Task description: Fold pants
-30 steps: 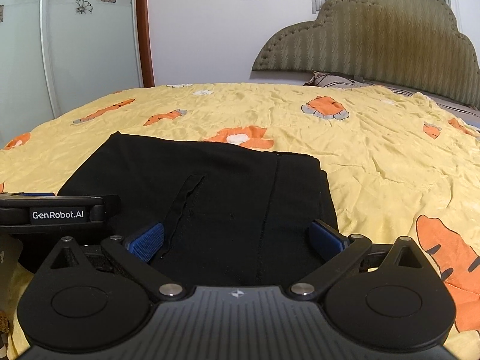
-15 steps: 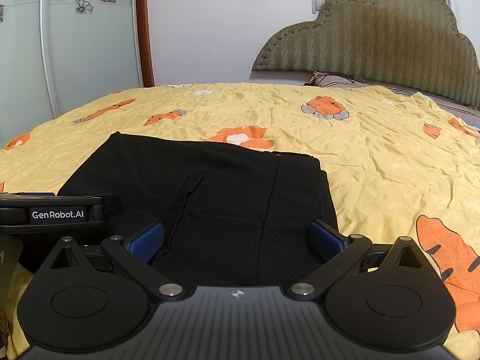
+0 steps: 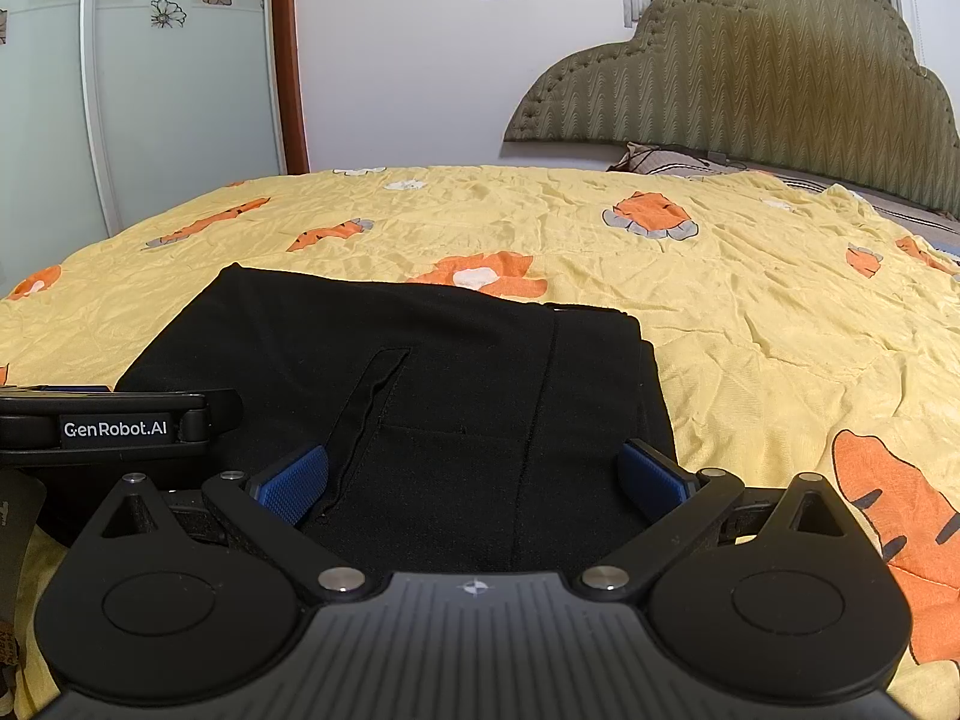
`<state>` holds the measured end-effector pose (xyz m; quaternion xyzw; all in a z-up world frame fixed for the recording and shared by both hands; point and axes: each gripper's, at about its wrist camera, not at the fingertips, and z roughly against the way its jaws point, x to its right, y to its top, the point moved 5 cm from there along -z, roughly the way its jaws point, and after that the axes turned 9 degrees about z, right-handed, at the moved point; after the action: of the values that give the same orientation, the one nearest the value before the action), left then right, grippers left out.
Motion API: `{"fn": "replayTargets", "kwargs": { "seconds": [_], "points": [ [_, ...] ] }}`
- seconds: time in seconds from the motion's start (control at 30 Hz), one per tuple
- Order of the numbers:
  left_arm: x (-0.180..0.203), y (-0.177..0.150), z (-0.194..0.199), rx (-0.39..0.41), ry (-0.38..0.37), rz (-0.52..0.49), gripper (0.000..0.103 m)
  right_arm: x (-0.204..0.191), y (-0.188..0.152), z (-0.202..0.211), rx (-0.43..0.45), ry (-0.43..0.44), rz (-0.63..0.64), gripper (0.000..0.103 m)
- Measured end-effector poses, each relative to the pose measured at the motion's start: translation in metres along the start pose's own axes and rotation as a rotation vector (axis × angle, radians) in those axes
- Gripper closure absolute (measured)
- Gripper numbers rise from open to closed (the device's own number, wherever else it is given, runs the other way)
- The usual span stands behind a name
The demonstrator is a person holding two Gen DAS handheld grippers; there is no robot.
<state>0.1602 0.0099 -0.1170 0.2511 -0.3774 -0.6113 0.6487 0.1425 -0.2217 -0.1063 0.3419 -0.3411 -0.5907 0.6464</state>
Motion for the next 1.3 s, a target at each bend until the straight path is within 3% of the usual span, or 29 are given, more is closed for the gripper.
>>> {"fn": "replayTargets", "kwargs": {
  "seconds": [1.03, 1.2, 1.3],
  "points": [
    [-0.001, 0.000, 0.000, -0.002, 0.005, 0.004, 0.000, -0.001, 0.001, -0.003, -0.006, -0.013, 0.008, 0.000],
    [0.001, 0.006, 0.007, -0.057, -0.003, -0.057, 0.000, 0.002, 0.000, 0.005, 0.007, -0.028, -0.034, 0.000],
    [-0.009, 0.005, 0.035, 0.009, 0.055, -0.044, 0.000, 0.001, 0.002, 0.030, 0.019, -0.037, -0.073, 0.000]
  ]
}}
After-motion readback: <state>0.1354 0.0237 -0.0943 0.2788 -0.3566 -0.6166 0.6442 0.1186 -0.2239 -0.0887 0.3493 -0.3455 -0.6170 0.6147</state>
